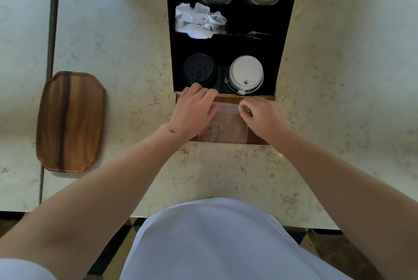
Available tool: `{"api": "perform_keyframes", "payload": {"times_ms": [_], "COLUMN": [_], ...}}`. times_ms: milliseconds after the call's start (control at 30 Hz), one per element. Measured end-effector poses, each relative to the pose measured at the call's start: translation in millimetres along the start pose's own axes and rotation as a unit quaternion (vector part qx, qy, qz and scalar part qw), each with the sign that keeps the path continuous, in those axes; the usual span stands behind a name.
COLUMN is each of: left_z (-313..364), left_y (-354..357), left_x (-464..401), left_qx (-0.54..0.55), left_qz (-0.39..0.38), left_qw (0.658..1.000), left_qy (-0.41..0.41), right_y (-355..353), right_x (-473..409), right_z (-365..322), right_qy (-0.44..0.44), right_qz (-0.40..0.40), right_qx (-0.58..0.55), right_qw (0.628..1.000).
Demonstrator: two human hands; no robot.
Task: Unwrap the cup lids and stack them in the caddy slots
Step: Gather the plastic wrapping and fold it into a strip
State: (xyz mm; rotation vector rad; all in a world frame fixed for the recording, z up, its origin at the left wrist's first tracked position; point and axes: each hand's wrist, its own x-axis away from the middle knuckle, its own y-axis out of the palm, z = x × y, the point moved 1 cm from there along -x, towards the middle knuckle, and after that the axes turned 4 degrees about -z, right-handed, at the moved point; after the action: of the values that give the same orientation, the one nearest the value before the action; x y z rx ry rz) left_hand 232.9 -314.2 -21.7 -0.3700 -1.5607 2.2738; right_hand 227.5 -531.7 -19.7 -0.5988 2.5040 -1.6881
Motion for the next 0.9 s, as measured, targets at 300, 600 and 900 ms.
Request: {"api": "perform_keyframes", "payload": {"times_ms": [300, 600, 900], "left_z": [-3.1, -9.3, -12.5], "left_y": [3.2, 6.5, 15.1], "left_x": [-2.3, 9.7, 20.4], "left_qx": [-0.076, -0.076, -0.064], "left_qz": [-0.057, -0.075, -0.070], "left_qw": [0.994, 0.993, 0.992], "left_qy": [0.056, 0.043, 0.077], "right_y": [-1.0, 8.3, 2.7], "right_x": [-3.7, 1.8, -2.7], "right_z": [0.6, 9.2, 16.3], "right_qy": [-0.012, -0.036, -0.049], "right_qz": [-0.050, -0.069, -0.088], "right_qx": [0.066, 0.085, 0.101], "right_qw": [0.996, 0.993, 0.990]}}
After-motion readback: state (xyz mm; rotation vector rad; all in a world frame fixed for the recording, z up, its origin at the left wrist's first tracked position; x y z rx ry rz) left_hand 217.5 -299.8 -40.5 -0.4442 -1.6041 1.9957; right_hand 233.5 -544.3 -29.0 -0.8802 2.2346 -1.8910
